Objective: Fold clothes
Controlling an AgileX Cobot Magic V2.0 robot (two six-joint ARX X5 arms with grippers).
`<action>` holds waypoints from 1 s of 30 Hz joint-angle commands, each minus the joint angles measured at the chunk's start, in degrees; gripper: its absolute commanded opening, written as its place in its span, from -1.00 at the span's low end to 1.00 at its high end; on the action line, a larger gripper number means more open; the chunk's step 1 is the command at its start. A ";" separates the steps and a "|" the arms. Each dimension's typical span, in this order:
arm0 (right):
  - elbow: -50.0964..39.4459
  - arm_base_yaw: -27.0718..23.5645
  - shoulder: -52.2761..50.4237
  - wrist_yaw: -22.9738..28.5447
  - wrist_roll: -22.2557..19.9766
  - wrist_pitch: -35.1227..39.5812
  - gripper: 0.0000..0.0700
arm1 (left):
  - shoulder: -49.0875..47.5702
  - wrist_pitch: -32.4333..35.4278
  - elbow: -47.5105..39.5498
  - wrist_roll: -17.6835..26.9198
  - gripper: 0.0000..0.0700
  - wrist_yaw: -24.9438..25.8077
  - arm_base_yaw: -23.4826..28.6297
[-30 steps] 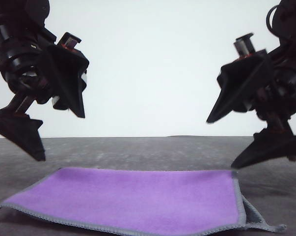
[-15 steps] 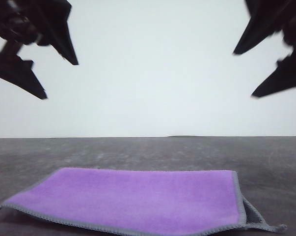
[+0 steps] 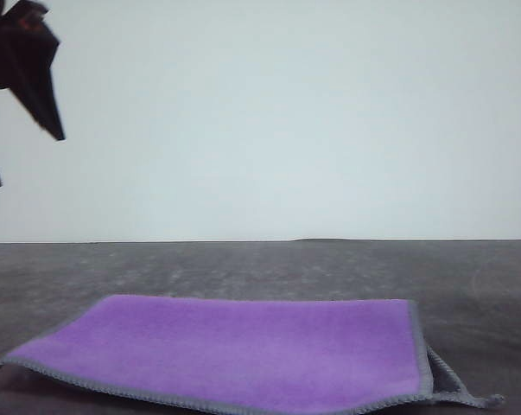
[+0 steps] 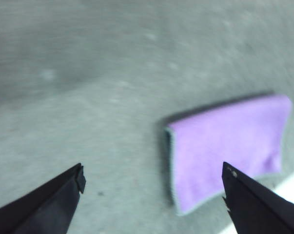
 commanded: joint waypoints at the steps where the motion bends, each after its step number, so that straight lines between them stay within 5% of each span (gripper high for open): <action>1: -2.71 0.11 -1.16 -0.21 6.38 2.09 0.21 | 0.72 0.95 0.63 -0.05 0.58 0.05 0.75; 5: -10.19 0.11 -3.58 -0.79 16.78 9.90 0.21 | 0.72 2.80 0.63 -0.82 0.58 0.19 1.97; 15: -17.40 5.66 1.17 1.56 28.21 24.70 0.21 | 0.72 5.19 0.63 -1.58 0.58 2.93 2.00; 22: -18.28 11.02 11.75 2.97 29.17 38.99 0.21 | 0.72 5.20 0.63 -1.57 0.58 3.96 2.00; 30: -18.28 11.45 25.58 1.66 28.35 45.59 0.21 | 0.72 5.14 0.63 -1.55 0.58 6.18 2.00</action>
